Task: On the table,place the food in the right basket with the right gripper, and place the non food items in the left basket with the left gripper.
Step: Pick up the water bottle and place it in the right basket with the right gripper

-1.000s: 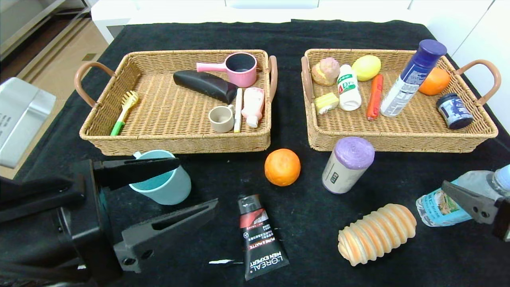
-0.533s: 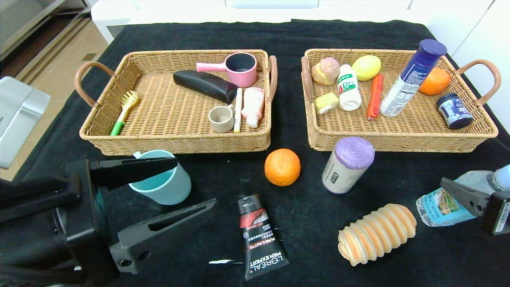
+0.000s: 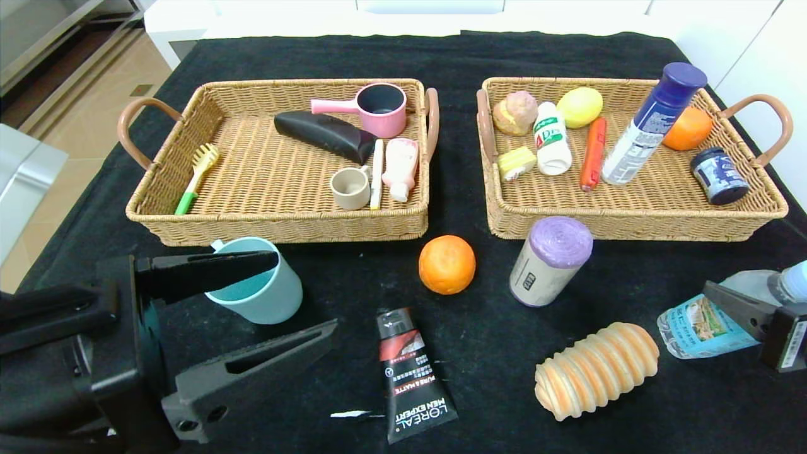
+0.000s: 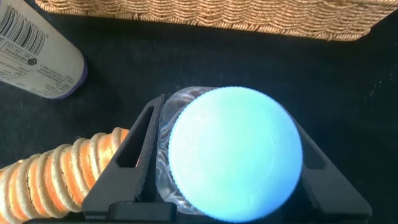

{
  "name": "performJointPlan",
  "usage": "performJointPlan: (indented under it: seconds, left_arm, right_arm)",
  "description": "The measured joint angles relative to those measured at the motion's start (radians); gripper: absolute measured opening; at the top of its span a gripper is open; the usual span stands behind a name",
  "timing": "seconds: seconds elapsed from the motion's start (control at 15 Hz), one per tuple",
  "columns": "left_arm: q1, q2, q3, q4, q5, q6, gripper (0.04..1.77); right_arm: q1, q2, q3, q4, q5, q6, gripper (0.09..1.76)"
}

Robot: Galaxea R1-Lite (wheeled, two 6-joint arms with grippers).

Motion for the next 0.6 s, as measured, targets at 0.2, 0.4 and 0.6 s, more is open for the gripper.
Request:
performJointPlan:
  seconds: [0.2, 0.4, 0.6]
  left_arm:
    - [0.000, -0.001, 0.001, 0.000, 0.000, 0.000, 1.72]
    - [0.000, -0.001, 0.003, 0.001, 0.000, 0.000, 1.72]
    - [0.000, -0.003, 0.003, 0.001, 0.002, 0.000, 1.72]
  right_arm:
    - [0.001, 0.001, 0.000, 0.001, 0.001, 0.000, 1.08]
    - [0.009, 0.000, -0.005, 0.007, 0.002, -0.002, 1.08]
    - [0.011, -0.008, -0.060, 0.049, 0.007, -0.011, 1.08]
